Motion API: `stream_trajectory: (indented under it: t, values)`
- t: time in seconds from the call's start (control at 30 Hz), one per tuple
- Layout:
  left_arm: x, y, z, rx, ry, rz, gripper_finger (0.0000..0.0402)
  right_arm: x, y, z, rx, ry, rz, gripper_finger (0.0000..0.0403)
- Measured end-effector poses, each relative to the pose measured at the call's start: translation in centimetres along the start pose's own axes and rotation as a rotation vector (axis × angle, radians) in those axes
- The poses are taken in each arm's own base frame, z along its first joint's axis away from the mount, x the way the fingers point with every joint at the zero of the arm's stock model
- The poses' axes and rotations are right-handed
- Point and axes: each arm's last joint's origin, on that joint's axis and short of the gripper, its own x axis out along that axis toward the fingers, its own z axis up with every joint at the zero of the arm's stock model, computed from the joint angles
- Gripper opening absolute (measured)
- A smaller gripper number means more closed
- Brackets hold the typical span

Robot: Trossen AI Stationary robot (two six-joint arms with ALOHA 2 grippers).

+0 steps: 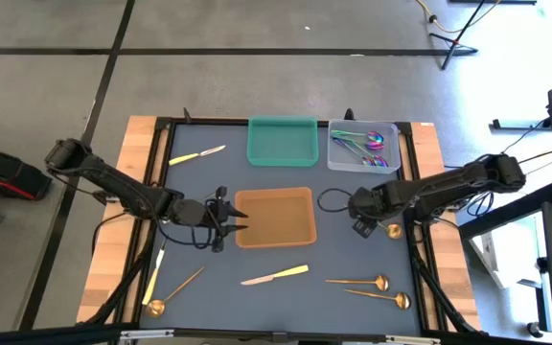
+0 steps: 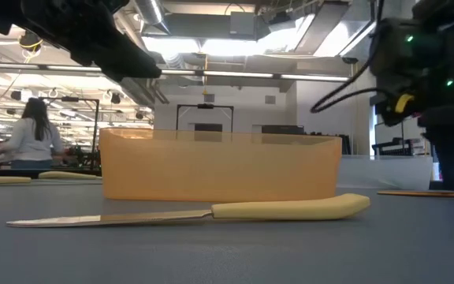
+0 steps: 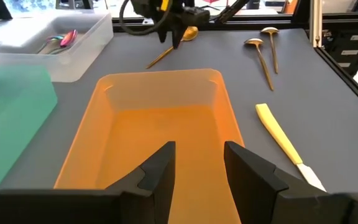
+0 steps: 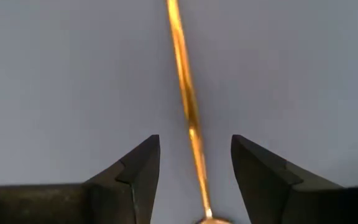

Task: Sort silverware by color (type)
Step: Put the gold spoon into the green bin

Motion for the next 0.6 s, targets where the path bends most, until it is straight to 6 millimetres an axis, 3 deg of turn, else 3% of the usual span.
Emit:
stream_trajectory:
  t: [0.33, 0.6]
  values:
    - [0.0, 0.0, -0.1, -0.015, 0.005, 0.003, 0.0132, 2.4, -0.8, 1.7, 0.008, 0.126, -0.030, 0.0174]
    - [-0.1, -0.2, -0.4, -0.040, 0.041, -0.030, 0.0132, 2.6, -0.6, 1.9, -0.071, 0.112, -0.004, 0.0067]
